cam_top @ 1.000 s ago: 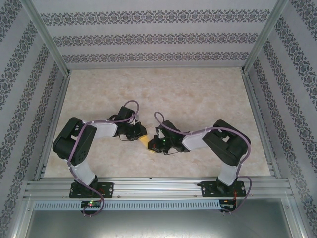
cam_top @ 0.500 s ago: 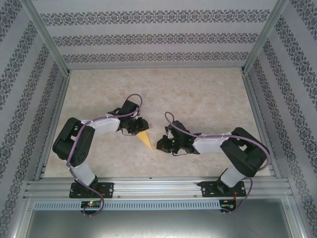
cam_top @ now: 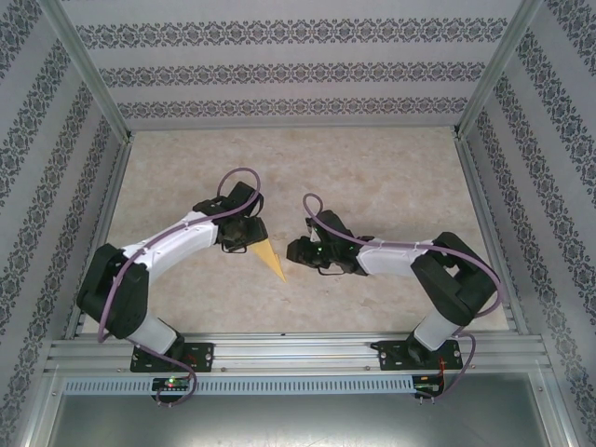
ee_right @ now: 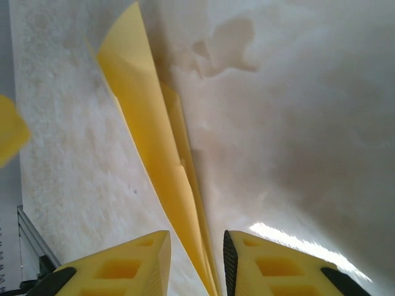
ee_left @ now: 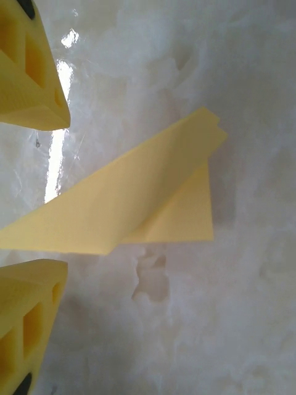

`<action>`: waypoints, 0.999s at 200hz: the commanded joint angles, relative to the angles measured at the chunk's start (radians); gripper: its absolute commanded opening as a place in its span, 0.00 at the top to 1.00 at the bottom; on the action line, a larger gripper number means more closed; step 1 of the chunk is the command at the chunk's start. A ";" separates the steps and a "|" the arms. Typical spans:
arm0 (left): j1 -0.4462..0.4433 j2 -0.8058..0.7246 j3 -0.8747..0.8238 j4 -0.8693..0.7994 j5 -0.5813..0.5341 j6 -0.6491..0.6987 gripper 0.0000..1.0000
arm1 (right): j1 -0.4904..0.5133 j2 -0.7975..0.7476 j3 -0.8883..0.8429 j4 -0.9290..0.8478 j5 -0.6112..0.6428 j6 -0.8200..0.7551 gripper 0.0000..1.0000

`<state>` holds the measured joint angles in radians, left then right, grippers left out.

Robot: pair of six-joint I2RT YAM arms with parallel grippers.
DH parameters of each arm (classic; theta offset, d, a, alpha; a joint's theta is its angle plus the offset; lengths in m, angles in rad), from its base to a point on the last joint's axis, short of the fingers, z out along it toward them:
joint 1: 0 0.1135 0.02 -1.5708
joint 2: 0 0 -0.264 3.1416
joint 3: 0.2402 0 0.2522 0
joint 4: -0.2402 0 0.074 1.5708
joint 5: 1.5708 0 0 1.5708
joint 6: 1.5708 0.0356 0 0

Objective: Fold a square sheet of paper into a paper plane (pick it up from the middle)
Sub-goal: Move a paper plane to the center of the table.

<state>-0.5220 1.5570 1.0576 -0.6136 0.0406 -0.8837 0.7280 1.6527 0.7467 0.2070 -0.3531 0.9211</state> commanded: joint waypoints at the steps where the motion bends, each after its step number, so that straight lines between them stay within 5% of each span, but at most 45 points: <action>1: -0.009 0.058 0.050 -0.042 0.008 -0.041 0.35 | -0.007 0.037 0.040 0.012 -0.036 -0.041 0.69; 51: -0.009 0.205 0.155 -0.089 0.051 -0.042 0.28 | -0.022 0.067 0.042 0.051 -0.055 -0.014 0.68; 88: -0.008 0.202 0.166 -0.154 0.010 -0.047 0.35 | -0.016 0.112 0.053 0.103 -0.117 0.005 0.67; 147: 0.005 0.096 0.064 -0.141 -0.018 -0.048 0.62 | -0.009 0.180 0.142 0.056 -0.186 -0.037 0.64; 200: 0.012 0.072 0.018 -0.116 -0.003 -0.041 0.70 | -0.004 0.229 0.202 -0.017 -0.197 -0.079 0.61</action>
<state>-0.5167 1.6653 1.1042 -0.7143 0.0479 -0.9245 0.7113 1.8576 0.9188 0.2420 -0.5259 0.8852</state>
